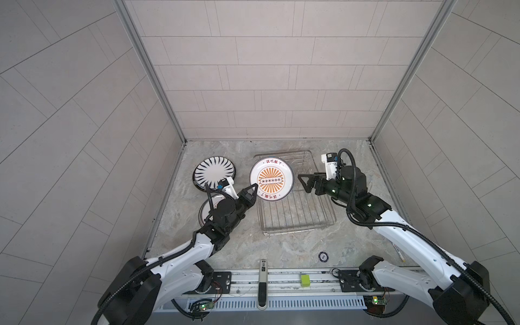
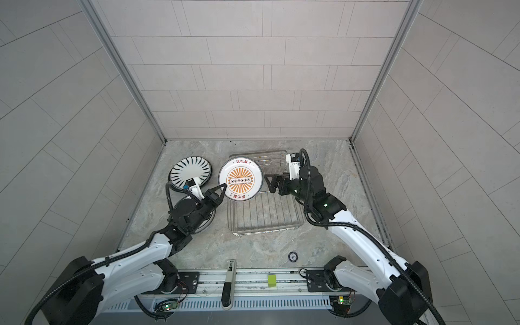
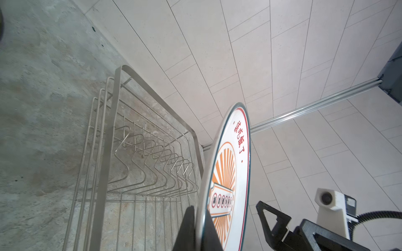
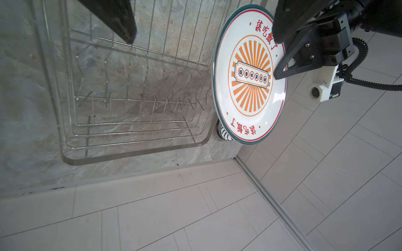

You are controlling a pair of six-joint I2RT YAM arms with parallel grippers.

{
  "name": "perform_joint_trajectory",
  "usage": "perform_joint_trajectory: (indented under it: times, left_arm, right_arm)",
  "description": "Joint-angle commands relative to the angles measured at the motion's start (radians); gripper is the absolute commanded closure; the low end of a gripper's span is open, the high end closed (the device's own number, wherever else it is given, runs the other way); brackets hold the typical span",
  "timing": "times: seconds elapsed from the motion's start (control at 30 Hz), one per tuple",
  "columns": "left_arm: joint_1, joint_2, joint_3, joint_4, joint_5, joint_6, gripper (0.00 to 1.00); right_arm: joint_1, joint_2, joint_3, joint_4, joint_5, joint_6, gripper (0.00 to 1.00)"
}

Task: Unload the plates from the dish rack
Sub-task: Place the plate among the plates.

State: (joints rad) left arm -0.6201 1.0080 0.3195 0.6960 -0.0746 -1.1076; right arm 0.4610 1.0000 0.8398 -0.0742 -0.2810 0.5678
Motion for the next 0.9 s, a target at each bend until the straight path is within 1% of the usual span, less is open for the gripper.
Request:
perform_joint_trajectory:
  times: [0.0,0.13,0.2,0.37,0.43,0.6,0.67,0.7,0.77,0.87]
  left_arm:
    - [0.013,-0.031,0.043,-0.057,-0.060,-0.017,1.00]
    - [0.027,-0.034,0.068,-0.113,-0.056,-0.026,1.00]
    - [0.049,-0.043,0.070,-0.144,-0.036,-0.036,1.00]
    - [0.159,-0.099,0.055,-0.257,0.006,-0.084,1.00]
    - [0.189,-0.127,0.053,-0.297,0.030,-0.095,1.00]
    - [0.213,-0.209,0.074,-0.435,-0.002,-0.081,1.00]
    - [0.226,-0.224,0.089,-0.520,-0.024,-0.086,1.00]
    - [0.237,-0.265,0.097,-0.567,-0.032,-0.089,1.00]
    - [0.250,-0.294,0.099,-0.622,-0.044,-0.087,1.00]
    - [0.253,-0.351,0.122,-0.753,-0.103,-0.055,1.00]
  right_arm:
    - [-0.021,-0.072,-0.022,-0.089,0.080,-0.039,0.01]
    - [-0.032,-0.144,-0.027,-0.165,0.191,-0.062,0.01]
    - [-0.036,-0.170,-0.027,-0.200,0.238,-0.072,0.01]
    - [-0.047,-0.218,-0.032,-0.235,0.312,-0.089,0.01]
    - [-0.051,-0.227,-0.027,-0.252,0.330,-0.092,0.01]
    - [-0.052,-0.235,-0.027,-0.247,0.309,-0.109,0.01]
    - [-0.052,-0.233,-0.028,-0.249,0.292,-0.119,0.01]
    - [-0.052,-0.232,-0.029,-0.248,0.285,-0.124,0.01]
    - [-0.053,-0.228,-0.033,-0.244,0.281,-0.130,0.01]
    - [-0.052,-0.212,-0.031,-0.238,0.279,-0.140,0.01]
